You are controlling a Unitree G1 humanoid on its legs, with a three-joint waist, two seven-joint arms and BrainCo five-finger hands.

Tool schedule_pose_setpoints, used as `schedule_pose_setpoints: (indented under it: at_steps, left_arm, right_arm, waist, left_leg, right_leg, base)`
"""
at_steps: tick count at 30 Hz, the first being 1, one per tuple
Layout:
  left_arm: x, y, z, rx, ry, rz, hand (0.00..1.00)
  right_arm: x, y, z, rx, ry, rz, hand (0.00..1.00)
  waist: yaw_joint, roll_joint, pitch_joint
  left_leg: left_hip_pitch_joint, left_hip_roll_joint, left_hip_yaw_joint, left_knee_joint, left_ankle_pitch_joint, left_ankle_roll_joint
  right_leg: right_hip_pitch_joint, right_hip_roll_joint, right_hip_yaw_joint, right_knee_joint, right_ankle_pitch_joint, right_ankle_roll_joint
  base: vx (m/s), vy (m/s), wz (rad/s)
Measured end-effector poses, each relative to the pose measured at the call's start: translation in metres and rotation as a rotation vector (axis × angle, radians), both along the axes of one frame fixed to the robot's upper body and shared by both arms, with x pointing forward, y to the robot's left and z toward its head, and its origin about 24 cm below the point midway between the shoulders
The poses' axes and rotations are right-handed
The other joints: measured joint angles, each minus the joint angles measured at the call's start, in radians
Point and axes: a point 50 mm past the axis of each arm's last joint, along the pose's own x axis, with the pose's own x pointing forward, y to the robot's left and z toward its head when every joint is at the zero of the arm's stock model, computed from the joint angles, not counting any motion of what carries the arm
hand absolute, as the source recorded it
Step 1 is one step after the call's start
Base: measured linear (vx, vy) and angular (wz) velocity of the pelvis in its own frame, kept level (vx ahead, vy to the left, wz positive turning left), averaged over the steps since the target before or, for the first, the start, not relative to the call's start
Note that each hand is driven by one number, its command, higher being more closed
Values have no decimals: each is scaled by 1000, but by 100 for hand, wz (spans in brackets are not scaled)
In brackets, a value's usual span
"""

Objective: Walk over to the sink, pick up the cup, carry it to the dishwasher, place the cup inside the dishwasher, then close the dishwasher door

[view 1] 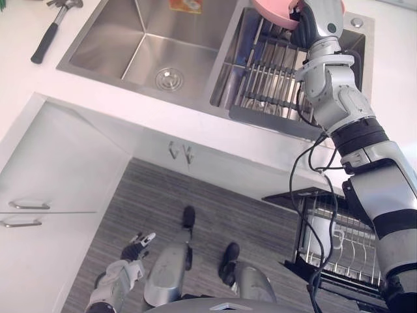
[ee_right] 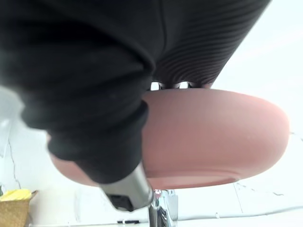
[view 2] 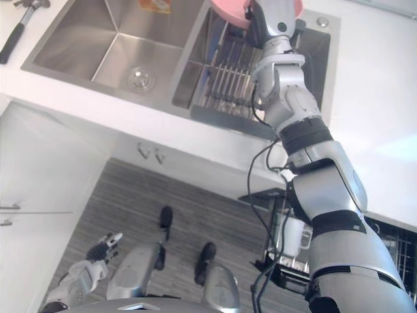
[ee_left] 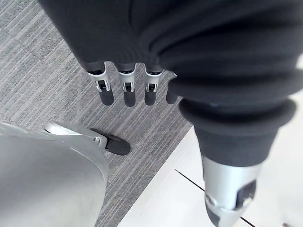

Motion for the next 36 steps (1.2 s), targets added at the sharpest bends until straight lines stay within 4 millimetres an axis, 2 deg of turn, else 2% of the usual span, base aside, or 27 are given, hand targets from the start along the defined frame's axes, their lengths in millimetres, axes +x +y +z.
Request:
schedule_pose_setpoints:
  at_steps: [7, 10, 13, 17, 20, 27, 32, 33, 34, 35, 36]
  left_arm:
    - [-4, 0, -2, 15, 16, -7, 0]
    - [-16, 4, -7, 26, 47, 7, 0]
    - [-29, 8, -12, 36, 90, 21, 0]
    - [-37, 10, -15, 43, 112, 31, 0]
    - [-46, 13, -19, 55, 148, 33, 0]
    - [-64, 19, -27, 86, 212, 43, 0]
    - [-76, 26, -30, 113, 251, 37, 0]
    - [-77, 29, -29, 120, 252, 41, 0]
    - [-77, 30, -29, 123, 250, 53, 0]
    - [-77, 31, -29, 122, 252, 63, 0]
    - [-78, 32, -29, 120, 254, 77, 0]
  right_arm:
    - [-16, -7, -10, 105, -47, 62, 100]
    - [-26, -17, -17, 180, -66, 78, 100]
    - [-37, -28, -25, 260, -84, 87, 100]
    - [-52, -42, -35, 332, -100, 84, 100]
    - [-63, -53, -51, 368, -86, 62, 100]
    - [-88, -74, -86, 531, -60, 20, 100]
    - [-106, -81, -114, 580, -1, -20, 100]
    - [-107, -81, -120, 597, 14, -26, 100]
    - [-107, -79, -125, 617, 23, -24, 100]
    - [-107, -78, -126, 634, 24, -17, 100]
    - [-106, -75, -129, 656, 27, -1, 100]
  waist:
    - [-23, -12, -6]
    - [-44, -33, -18]
    - [-52, -59, -46]
    - [-73, -70, -69]
    - [-92, -74, -105]
    - [-137, -97, -138]
    - [-168, -132, -162]
    - [-173, -141, -163]
    - [-165, -150, -163]
    - [-159, -153, -164]
    - [-144, -155, -163]
  left_leg:
    - [19, 6, 22, 0, -6, 0]
    - [45, 5, 35, 0, -13, 5]
    - [61, 8, 57, 0, -22, 4]
    - [93, 9, 84, 0, -35, 4]
    - [105, 12, 113, -1, -45, 8]
    - [168, 27, 200, -1, -68, 6]
    - [169, 42, 270, -1, -83, -3]
    - [170, 46, 292, 0, -86, -4]
    - [176, 53, 327, 1, -87, -4]
    - [180, 59, 351, 6, -88, -3]
    - [192, 76, 393, 6, -91, 2]
  right_leg:
    - [9, 2, 21, -9, 3, 0]
    - [38, 3, 32, -31, 9, 3]
    - [48, 6, 57, -48, 15, 4]
    - [77, 7, 83, -73, 25, 8]
    - [82, 10, 112, -94, 39, 10]
    - [110, 23, 203, -131, 68, 12]
    - [79, 36, 283, -149, 96, 15]
    - [70, 35, 290, -153, 93, 9]
    - [61, 14, 238, -154, 93, -6]
    - [57, -2, 188, -151, 96, -37]
    - [55, -24, 91, -149, 107, -122]
  base:
    - [-6, -1, -9]
    - [34, 2, -12]
    - [38, -1, -22]
    - [23, 8, -22]
    - [15, 14, -30]
    - [4, 9, -41]
    - [-28, 14, -48]
    - [-38, 39, -64]
    - [-22, 66, -77]
    - [16, 87, -103]
    - [35, 78, -113]
